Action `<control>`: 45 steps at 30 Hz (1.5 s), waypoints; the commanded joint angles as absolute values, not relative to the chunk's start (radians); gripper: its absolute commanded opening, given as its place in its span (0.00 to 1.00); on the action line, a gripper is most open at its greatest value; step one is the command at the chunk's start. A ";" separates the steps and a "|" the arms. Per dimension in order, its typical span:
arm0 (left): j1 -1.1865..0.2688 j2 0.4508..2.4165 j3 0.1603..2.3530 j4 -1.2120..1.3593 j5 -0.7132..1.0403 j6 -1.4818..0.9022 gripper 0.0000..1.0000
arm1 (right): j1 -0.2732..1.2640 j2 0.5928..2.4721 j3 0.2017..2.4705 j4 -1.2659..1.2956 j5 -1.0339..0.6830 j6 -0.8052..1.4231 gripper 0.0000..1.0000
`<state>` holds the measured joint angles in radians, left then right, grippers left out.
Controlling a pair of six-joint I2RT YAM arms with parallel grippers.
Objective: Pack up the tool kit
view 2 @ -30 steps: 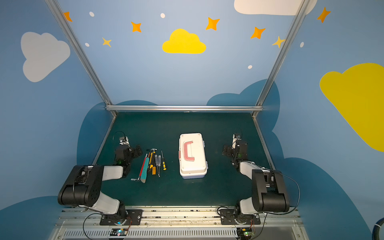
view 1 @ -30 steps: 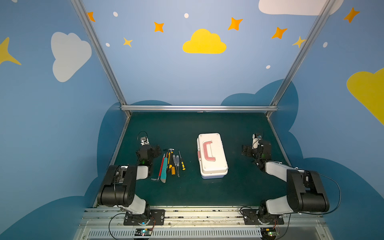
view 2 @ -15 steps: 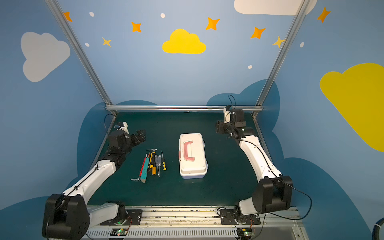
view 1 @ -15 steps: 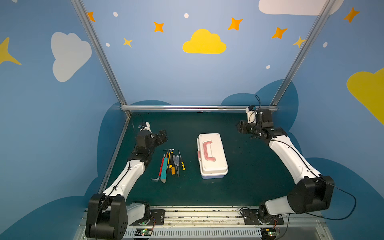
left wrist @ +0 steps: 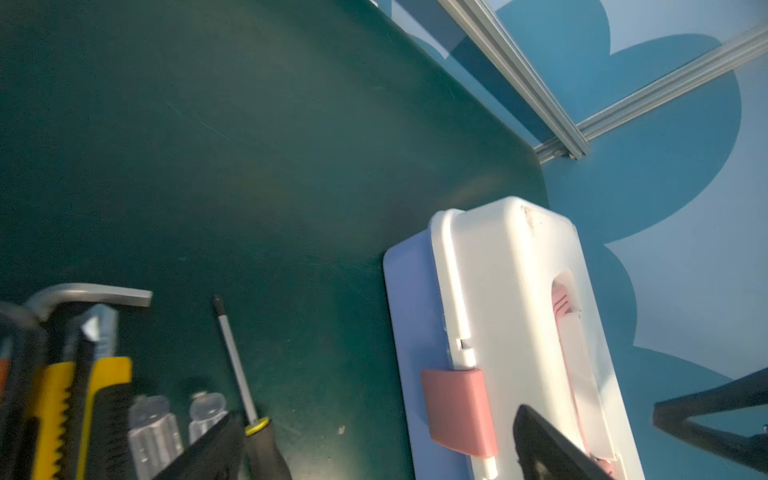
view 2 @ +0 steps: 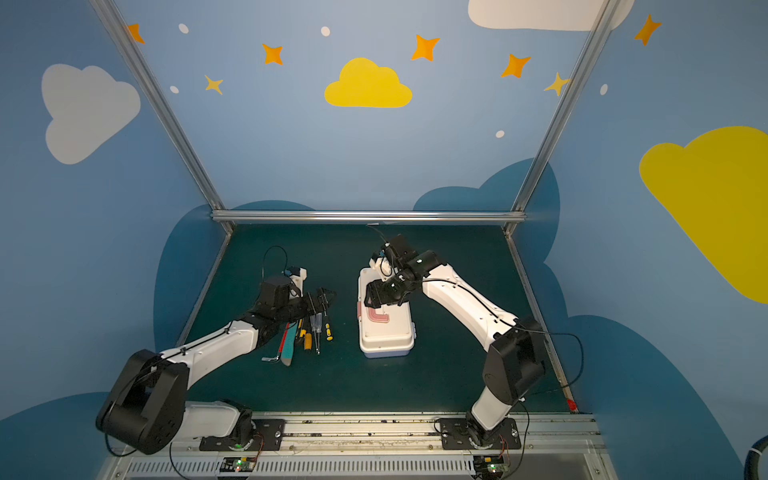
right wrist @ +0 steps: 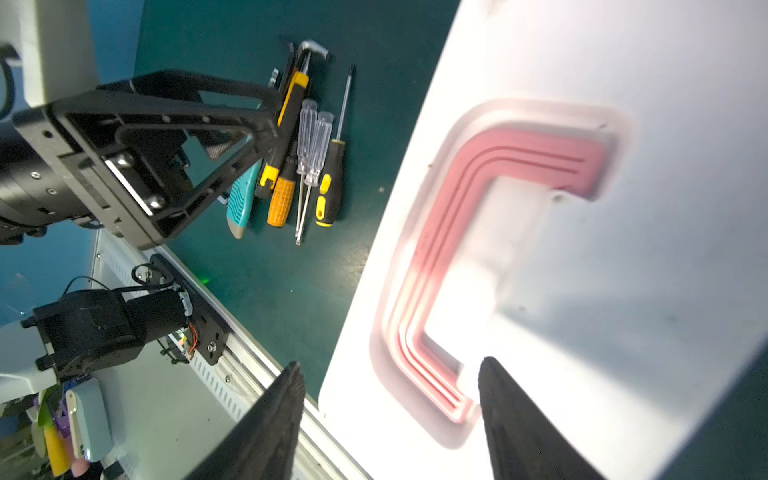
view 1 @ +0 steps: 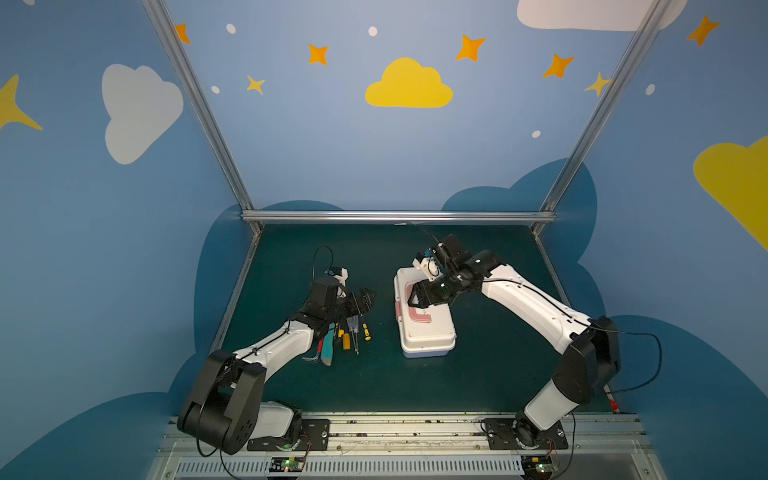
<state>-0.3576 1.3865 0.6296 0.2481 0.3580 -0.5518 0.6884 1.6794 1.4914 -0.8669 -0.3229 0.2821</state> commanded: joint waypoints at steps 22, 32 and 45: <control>-0.499 1.572 0.698 0.340 0.399 -0.532 1.00 | 0.718 1.802 1.499 -0.851 -0.386 0.346 0.67; -0.548 1.608 0.726 0.328 0.385 -0.532 1.00 | 0.654 1.746 1.305 -0.593 -0.676 0.361 0.62; -0.573 1.593 0.771 0.237 0.344 -0.507 1.00 | 0.536 1.666 1.084 -0.110 -1.055 0.431 0.45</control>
